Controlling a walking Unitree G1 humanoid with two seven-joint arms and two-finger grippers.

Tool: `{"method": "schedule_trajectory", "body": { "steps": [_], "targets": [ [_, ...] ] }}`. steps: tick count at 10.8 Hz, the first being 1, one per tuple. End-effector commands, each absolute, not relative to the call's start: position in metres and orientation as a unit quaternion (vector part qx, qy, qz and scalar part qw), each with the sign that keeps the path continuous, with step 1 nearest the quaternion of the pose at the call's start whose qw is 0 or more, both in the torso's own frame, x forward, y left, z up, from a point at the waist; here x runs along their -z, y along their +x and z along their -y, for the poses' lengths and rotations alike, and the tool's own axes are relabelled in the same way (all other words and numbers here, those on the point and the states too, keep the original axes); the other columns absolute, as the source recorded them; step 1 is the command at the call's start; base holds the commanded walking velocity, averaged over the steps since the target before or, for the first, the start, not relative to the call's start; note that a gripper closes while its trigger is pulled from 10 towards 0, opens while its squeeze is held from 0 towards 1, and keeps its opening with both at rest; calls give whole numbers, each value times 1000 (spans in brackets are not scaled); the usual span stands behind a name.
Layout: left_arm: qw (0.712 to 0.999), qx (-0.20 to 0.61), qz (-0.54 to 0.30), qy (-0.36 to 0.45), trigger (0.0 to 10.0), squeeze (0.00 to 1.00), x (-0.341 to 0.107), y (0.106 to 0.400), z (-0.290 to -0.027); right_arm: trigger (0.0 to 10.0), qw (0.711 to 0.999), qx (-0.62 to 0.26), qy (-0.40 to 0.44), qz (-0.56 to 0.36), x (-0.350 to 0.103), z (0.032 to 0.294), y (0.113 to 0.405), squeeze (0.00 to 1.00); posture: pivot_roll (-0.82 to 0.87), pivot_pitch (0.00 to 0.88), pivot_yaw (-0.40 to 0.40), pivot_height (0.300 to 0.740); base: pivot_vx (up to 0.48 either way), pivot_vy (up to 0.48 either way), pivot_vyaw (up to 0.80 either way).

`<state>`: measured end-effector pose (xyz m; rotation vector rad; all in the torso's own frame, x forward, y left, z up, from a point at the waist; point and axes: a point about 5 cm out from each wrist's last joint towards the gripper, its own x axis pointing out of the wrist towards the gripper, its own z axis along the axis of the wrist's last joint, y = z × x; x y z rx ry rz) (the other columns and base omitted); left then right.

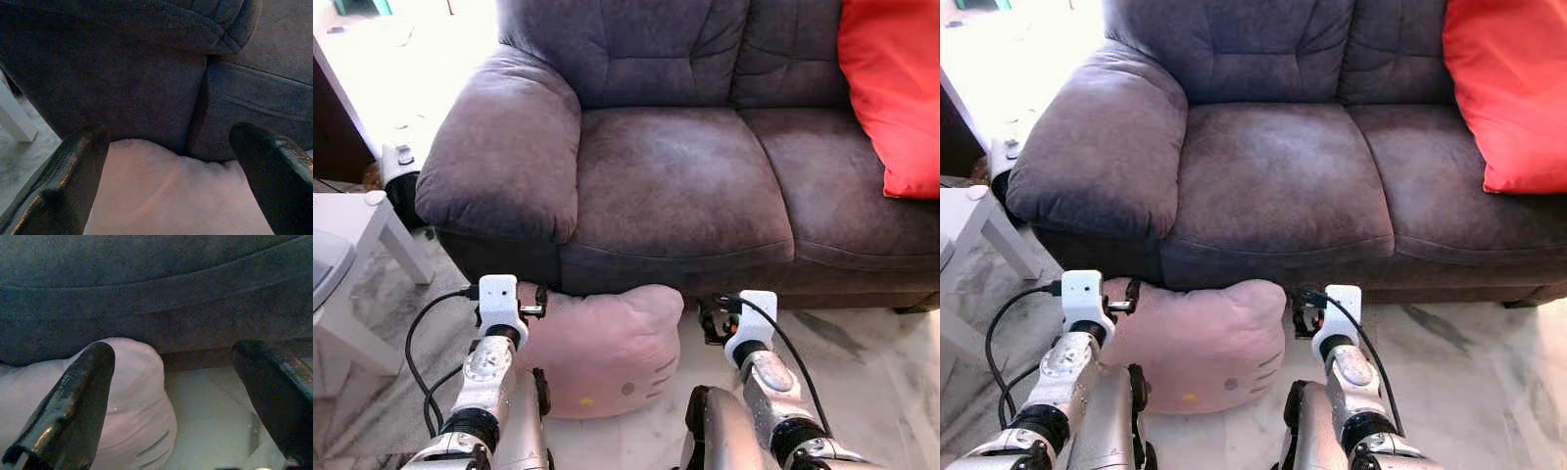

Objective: Move the pillow to the sofa from floor

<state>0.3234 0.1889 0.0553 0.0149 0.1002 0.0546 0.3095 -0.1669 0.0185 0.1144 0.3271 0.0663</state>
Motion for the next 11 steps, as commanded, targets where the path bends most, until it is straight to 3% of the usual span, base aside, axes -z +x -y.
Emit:
{"method": "schedule_trajectory", "body": {
  "steps": [1, 2, 7, 11],
  "targets": [
    [997, -31, -65, -1, 10000, 0, -52, 324, -189, 10000, 982, -34, 56, -175, -14, 167, 307, 0, 99, 123, -84, 513, 0, 0, 0],
    [997, -32, -65, -2, 10000, 0, -53, 325, -189, 10000, 984, -38, 47, -170, -16, 167, 307, 0, 98, 123, -85, 513, 0, 0, 0],
    [997, -33, -75, 0, 10000, 0, -49, 323, -189, 10000, 984, -37, 42, -171, -14, 169, 305, 0, 97, 134, -86, 513, 0, 0, 759],
    [997, -29, -78, 1, 10000, 0, -48, 323, -187, 10000, 982, -29, 50, -181, -11, 170, 303, 0, 98, 134, -85, 513, 0, 0, 0]
  ]
}}
